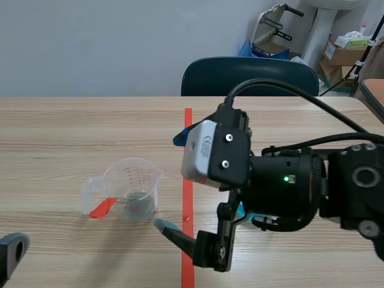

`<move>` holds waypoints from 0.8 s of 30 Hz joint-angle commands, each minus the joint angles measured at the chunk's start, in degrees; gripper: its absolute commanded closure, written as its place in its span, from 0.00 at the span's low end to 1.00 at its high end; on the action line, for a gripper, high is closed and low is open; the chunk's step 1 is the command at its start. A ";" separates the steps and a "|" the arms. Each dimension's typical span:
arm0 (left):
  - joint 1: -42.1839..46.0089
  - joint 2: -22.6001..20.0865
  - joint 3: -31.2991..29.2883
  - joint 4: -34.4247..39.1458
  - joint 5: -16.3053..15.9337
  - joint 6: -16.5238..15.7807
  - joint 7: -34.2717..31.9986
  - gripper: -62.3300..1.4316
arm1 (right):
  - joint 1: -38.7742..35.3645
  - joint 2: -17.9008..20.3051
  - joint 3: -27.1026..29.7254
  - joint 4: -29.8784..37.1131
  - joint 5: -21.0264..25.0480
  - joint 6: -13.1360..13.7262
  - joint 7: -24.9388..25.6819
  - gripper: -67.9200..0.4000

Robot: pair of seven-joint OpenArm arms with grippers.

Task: Do the redox reaction experiment

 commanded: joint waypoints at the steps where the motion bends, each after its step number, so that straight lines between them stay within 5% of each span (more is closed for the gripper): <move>1: -0.13 0.15 0.13 0.83 -0.28 -0.11 -1.33 0.00 | 2.93 -0.07 -1.46 -0.90 0.55 -0.68 1.84 0.00; 9: -0.33 0.13 0.13 0.87 0.79 -0.15 -2.58 0.00 | 13.60 -4.66 -13.29 -8.94 -2.64 -2.56 4.98 0.00; 18: -0.48 0.13 0.13 0.87 0.76 -0.35 -2.58 0.00 | 17.27 -8.63 -17.55 -11.91 -4.55 -3.74 6.54 0.00; 24: -0.48 0.13 0.13 0.87 0.76 -0.35 -2.58 0.00 | 17.25 -8.46 -17.55 -11.91 -5.07 -3.91 7.10 0.29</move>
